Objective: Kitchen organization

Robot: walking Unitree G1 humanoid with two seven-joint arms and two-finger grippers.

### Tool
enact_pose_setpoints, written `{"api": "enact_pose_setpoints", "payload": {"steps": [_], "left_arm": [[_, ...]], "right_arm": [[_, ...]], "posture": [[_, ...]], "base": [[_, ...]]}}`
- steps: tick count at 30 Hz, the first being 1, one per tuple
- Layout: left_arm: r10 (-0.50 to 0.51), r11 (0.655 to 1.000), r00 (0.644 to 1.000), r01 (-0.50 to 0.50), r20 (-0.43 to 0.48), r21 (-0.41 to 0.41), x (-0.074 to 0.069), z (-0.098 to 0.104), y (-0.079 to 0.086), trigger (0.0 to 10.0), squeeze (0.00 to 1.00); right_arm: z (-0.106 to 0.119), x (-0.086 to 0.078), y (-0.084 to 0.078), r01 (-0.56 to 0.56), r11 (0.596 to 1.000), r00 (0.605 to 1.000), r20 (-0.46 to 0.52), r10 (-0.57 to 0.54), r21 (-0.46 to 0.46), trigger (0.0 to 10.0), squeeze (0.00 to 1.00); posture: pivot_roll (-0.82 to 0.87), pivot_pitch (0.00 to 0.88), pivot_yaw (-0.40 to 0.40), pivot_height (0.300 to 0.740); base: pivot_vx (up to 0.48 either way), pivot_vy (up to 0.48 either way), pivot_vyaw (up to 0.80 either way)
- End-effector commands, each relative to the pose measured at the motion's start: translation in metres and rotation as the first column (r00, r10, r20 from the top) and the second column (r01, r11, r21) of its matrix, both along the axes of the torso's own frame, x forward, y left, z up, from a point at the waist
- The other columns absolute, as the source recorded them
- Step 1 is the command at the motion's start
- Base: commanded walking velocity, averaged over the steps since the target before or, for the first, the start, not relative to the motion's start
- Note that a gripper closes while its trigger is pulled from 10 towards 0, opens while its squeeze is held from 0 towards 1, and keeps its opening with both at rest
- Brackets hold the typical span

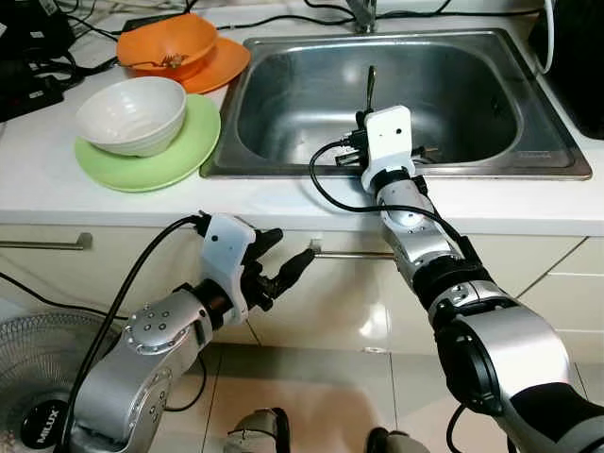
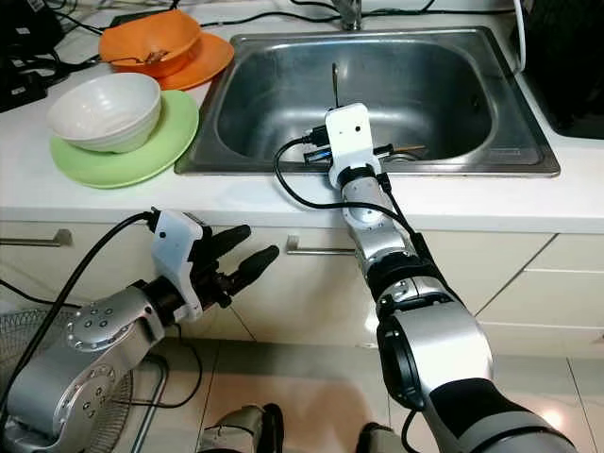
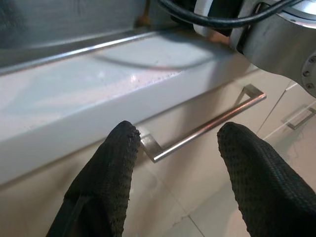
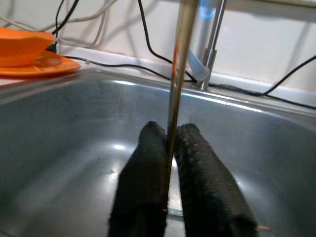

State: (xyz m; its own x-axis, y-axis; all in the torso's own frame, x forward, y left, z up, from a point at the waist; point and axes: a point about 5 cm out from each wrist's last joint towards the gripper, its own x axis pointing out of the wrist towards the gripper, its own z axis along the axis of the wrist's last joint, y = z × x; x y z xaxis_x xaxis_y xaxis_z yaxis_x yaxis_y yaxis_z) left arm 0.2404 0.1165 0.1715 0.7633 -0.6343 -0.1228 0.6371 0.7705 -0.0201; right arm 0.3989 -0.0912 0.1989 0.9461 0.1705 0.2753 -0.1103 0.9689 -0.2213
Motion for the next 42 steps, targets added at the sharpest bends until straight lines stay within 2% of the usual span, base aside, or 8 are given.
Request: {"api": "enact_pose_setpoints", "payload": {"steps": [1,9,10,17,24,30,34,42], "left_arm": [[0.006,1.000,1.000,-0.006,-0.005,0.009,-0.003,0.001,0.002,10.0,0.00],[0.014,1.000,1.000,-0.014,-0.014,0.020,-0.003,0.003,0.005,10.0,0.00],[0.018,1.000,1.000,-0.018,-0.010,0.021,-0.002,0.003,0.005,10.0,0.00],[0.150,0.988,0.984,-0.151,0.093,0.006,0.020,0.015,0.011,10.0,0.00],[0.356,0.934,0.909,-0.351,0.217,-0.063,0.052,0.042,0.036,10.0,0.00],[0.511,0.857,0.799,-0.503,0.318,-0.112,0.073,0.066,0.065,10.0,0.00],[0.614,0.783,0.698,-0.598,0.369,-0.171,0.084,0.083,0.088,10.0,0.00],[0.672,0.723,0.633,-0.674,0.385,-0.153,0.098,0.088,0.116,10.0,0.00]], "right_arm": [[-0.002,0.000,0.004,-0.010,1.000,1.000,-0.020,0.010,0.009,10.0,1.00],[-0.004,0.000,0.005,-0.008,1.000,0.999,-0.032,0.008,0.008,10.0,1.00],[-0.003,0.000,0.006,-0.009,1.000,1.000,-0.028,0.009,0.009,10.0,0.00],[0.016,0.001,0.006,-0.025,0.997,0.998,0.062,0.021,0.070,10.0,0.00],[0.042,-0.003,0.008,-0.077,0.990,0.980,0.193,0.053,0.120,10.0,0.00],[0.051,-0.010,0.010,-0.121,0.982,0.959,0.273,0.079,0.143,10.0,0.00],[0.049,-0.019,0.011,-0.154,0.976,0.948,0.300,0.102,0.153,10.0,0.00],[0.019,-0.026,0.007,-0.127,0.971,0.973,0.213,0.083,0.204,10.0,0.00]], "posture": [[0.36,0.235,0.110,0.740],[0.36,0.231,0.116,0.740],[0.36,0.226,0.118,0.740],[0.33,0.197,0.118,0.740],[0.28,0.145,0.111,0.740],[0.26,0.113,0.107,0.740],[0.24,0.088,0.105,0.740],[0.22,0.052,0.110,0.740]], "base": [[0.000,0.000,0.00],[0.000,0.000,0.00],[0.000,0.000,0.00],[0.000,0.000,0.00],[0.000,0.000,0.00],[0.000,0.000,0.00],[0.000,0.000,0.00],[0.000,0.000,0.00]]}}
